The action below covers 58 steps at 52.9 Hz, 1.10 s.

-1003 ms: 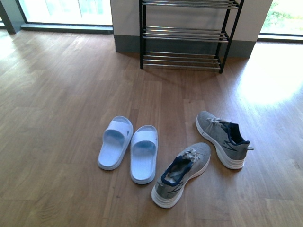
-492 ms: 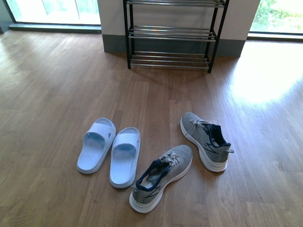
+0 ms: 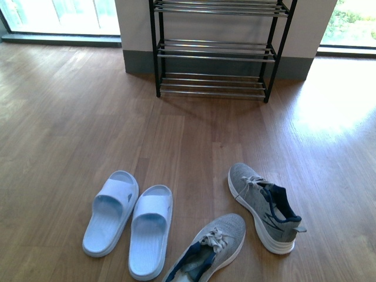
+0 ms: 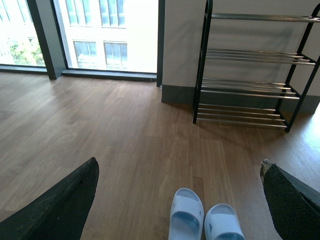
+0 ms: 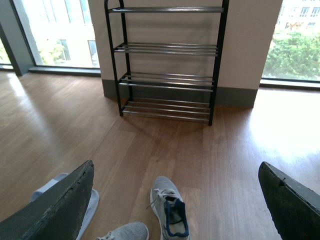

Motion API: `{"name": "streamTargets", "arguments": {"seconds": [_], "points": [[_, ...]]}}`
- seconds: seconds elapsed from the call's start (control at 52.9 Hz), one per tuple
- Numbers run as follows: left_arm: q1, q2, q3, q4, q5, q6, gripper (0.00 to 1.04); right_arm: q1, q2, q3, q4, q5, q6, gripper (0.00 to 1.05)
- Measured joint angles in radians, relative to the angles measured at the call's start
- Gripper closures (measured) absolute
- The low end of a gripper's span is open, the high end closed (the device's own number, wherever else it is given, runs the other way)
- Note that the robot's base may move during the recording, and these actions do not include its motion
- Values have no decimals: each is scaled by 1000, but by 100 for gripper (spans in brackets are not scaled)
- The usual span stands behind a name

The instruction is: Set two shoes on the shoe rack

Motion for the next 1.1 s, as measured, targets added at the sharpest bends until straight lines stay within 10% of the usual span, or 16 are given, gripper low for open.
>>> {"name": "streamTargets", "arguments": {"seconds": [0.643,0.813,1.097], "points": [[0,0,0,0,0,0,9,0,0,0,0,0,0,9],[0,0,0,0,0,0,9,-28,71,19,-125,-133,282,9],[0,0,0,0,0,0,9,-101,932,251,465,3,240,9]]}}
